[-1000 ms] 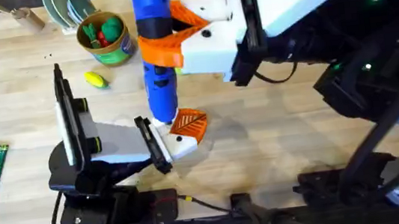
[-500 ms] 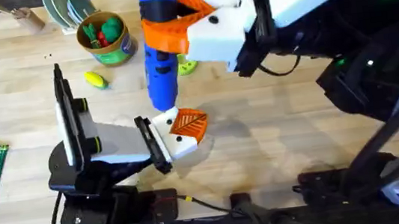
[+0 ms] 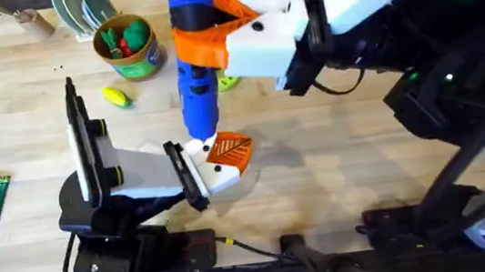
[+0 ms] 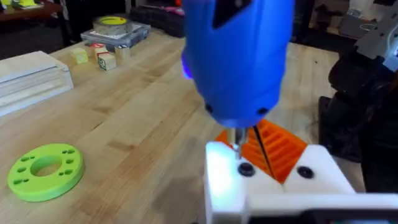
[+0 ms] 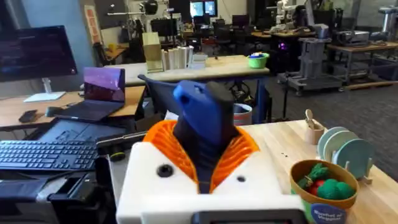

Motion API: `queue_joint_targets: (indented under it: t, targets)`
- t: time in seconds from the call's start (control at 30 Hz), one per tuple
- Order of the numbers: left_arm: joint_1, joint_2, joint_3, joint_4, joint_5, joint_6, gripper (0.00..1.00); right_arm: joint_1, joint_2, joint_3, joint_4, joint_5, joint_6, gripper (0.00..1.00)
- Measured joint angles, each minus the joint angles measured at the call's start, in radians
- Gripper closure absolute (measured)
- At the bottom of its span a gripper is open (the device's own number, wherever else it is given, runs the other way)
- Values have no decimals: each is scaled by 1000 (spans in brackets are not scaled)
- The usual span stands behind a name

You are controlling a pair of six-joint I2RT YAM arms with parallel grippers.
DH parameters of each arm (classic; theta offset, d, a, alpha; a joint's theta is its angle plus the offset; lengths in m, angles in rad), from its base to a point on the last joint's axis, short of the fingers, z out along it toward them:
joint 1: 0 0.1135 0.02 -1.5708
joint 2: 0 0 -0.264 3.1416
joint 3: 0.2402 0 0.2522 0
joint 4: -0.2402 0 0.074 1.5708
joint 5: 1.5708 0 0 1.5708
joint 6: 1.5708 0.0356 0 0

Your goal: Pick up the gripper from the table and insert it into the empty holder that is missing its gripper. Then pick up a screw, insert it into the mounting hole, and use the screwdriver to tighten it. Finally, clean up the table by picking up the vegetable and placing it into the bucket.

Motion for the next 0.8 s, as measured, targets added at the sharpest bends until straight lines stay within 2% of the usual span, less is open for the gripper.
queue_joint_targets:
  t: [0.8]
  targets:
    - [0,0,0,-1,4,-1,997,3,-14,1,-107,24,3,933]
